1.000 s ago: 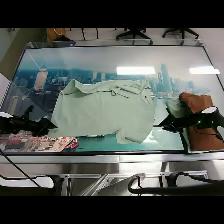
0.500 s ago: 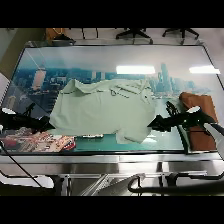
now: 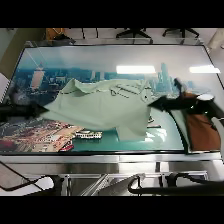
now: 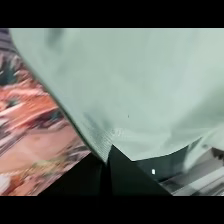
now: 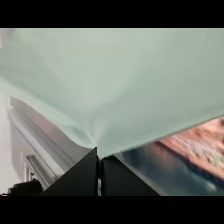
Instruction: Fold the shirts.
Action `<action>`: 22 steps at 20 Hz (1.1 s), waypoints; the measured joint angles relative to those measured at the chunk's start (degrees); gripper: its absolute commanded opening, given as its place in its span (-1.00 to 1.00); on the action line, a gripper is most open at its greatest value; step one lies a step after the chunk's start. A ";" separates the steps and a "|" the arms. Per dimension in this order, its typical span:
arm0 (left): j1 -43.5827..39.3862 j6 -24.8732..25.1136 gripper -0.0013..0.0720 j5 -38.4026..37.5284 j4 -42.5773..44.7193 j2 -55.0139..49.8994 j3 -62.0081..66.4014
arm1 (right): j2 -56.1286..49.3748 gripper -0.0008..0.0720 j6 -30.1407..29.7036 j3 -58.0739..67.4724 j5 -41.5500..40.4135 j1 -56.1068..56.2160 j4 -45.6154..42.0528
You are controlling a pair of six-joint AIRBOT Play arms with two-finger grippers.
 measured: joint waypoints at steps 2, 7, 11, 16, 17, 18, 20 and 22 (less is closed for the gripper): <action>1.75 0.96 -0.94 -2.51 -9.81 7.54 5.66 | 5.84 -0.94 -0.52 8.74 0.37 -0.59 4.24; 8.13 1.07 -0.94 -3.82 -29.86 24.48 21.66 | 18.78 -0.94 -1.16 30.95 -5.49 -1.73 6.64; 10.78 -1.57 -0.94 -3.04 -34.64 29.46 32.52 | 23.45 -0.94 -1.14 42.07 -10.29 -1.99 1.25; 9.27 -5.27 -0.94 -4.79 -28.63 23.91 39.95 | 20.90 -0.94 3.04 44.96 -10.47 -2.03 -8.90; 7.21 -5.73 -0.94 -5.18 -26.05 22.01 39.34 | 19.37 -0.94 3.58 44.09 -9.88 -2.03 -9.79; 4.68 -5.86 -0.93 -5.29 -23.15 20.04 38.21 | 17.46 -0.94 4.02 42.60 -9.44 -2.01 -10.36; -2.19 -5.73 -0.94 -3.96 -15.76 15.17 34.84 | 12.76 -0.94 4.39 37.86 -9.07 -1.90 -11.21; -9.60 -5.20 -0.94 -0.09 -7.63 8.90 31.30 | 6.84 -0.94 4.02 32.44 -10.12 -1.42 -11.52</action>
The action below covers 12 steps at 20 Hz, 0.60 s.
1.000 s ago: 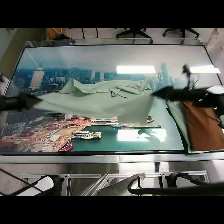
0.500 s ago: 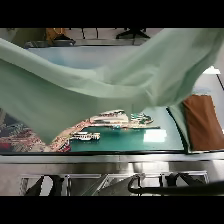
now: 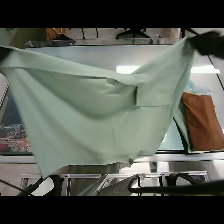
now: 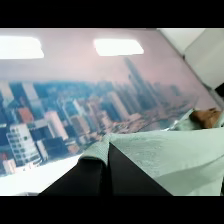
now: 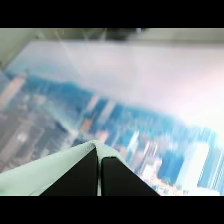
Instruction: Fold the shirts.
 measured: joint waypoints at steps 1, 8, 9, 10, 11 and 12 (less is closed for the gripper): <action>-3.32 0.02 -0.94 2.78 4.44 -3.93 -1.38 | -3.63 -0.94 -0.87 -2.27 -0.96 0.24 -0.07; -12.26 -4.85 -0.94 11.10 17.59 -35.39 7.61 | -29.35 -0.94 -6.78 -3.56 -9.86 1.03 6.64; -12.46 -5.40 -0.94 10.86 18.21 -38.42 9.86 | -31.80 -0.94 -7.32 -2.34 -10.38 1.03 7.32; -12.52 -6.27 -0.94 10.51 18.67 -41.07 12.20 | -33.88 -0.94 -7.56 -0.98 -10.69 1.03 7.85; -12.55 -6.78 -0.94 10.03 19.15 -43.06 14.19 | -35.30 -0.94 -7.82 0.24 -10.84 1.03 8.24; -12.59 -7.41 -0.94 9.16 20.06 -44.59 16.02 | -36.22 -0.94 -8.02 1.31 -10.80 1.03 8.39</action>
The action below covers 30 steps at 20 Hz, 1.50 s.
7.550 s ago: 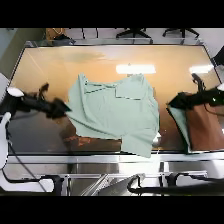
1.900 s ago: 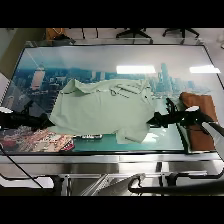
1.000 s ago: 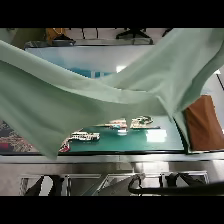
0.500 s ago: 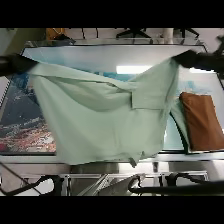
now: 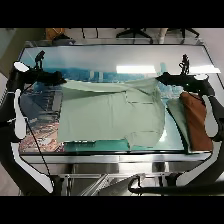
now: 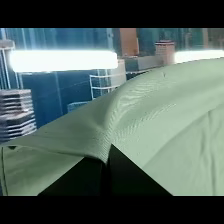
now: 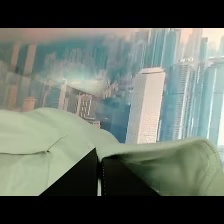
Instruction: Fold the shirts.
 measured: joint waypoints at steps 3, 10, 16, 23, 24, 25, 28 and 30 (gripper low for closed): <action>-0.09 -1.09 -0.94 -2.78 2.93 -1.95 2.97 | -0.76 -0.94 -0.33 2.03 2.10 -0.42 -2.03; -0.13 -2.12 -0.94 -4.66 8.00 -2.82 -3.34 | -0.42 -0.94 5.64 1.92 9.55 -1.11 -18.34; -0.57 -2.14 -0.93 -1.25 12.07 -2.89 -8.24 | -2.95 -0.94 7.50 -0.26 10.45 -1.14 -23.91; -1.29 -2.14 -0.77 1.31 14.88 -2.89 -9.05 | -3.76 -0.87 7.91 -0.55 8.66 -0.70 -24.74; -1.57 -2.14 0.05 1.46 15.23 -2.89 -9.05 | -3.76 -0.39 7.91 -0.55 8.52 -0.46 -24.90; -1.84 -2.16 0.86 1.53 15.21 -2.78 -9.05 | -3.61 -0.20 7.91 -0.52 8.66 -0.15 -24.72; -2.12 -2.29 0.82 0.98 15.69 -1.46 -9.07 | -1.53 0.15 8.39 -0.33 8.98 0.13 -26.14; -1.25 -3.06 0.82 -0.48 16.33 0.92 -9.01 | 2.16 0.13 10.95 -0.13 10.56 -0.39 -27.34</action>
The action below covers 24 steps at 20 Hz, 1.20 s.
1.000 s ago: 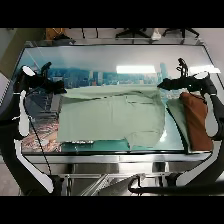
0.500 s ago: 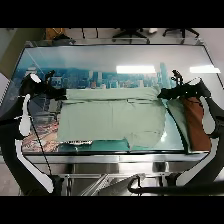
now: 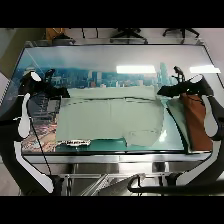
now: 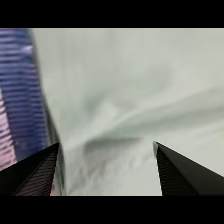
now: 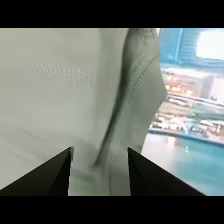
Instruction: Fold the shirts.
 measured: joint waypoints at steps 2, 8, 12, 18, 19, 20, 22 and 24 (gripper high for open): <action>1.51 -0.79 0.82 -3.06 -0.11 2.47 -0.11 | 3.93 -0.22 3.23 -0.46 2.95 -1.18 -2.16; 9.14 -1.68 0.82 -9.64 0.15 13.99 -14.86 | 21.03 0.09 9.27 -17.86 10.21 -6.75 -4.74; 13.31 0.61 0.82 -5.97 -0.31 20.90 -34.62 | 32.44 0.09 11.63 -36.00 10.88 -9.66 -5.03; 14.03 7.37 -0.39 1.79 -9.68 23.91 -51.43 | 39.39 0.18 12.37 -53.51 8.59 -10.62 -1.38; 13.70 8.17 -0.71 2.19 -11.06 23.74 -52.39 | 39.47 0.49 12.13 -55.19 8.13 -10.67 -0.70; 13.33 8.72 -0.92 3.04 -11.34 23.63 -53.13 | 39.54 0.52 11.89 -56.68 8.15 -10.71 -0.07; 12.81 9.51 -0.93 3.17 -12.37 23.54 -53.94 | 39.01 0.52 11.21 -58.95 7.67 -10.73 1.03; 12.55 9.90 -0.92 3.17 -12.96 23.45 -54.38 | 37.99 0.40 10.21 -60.59 7.15 -10.71 2.34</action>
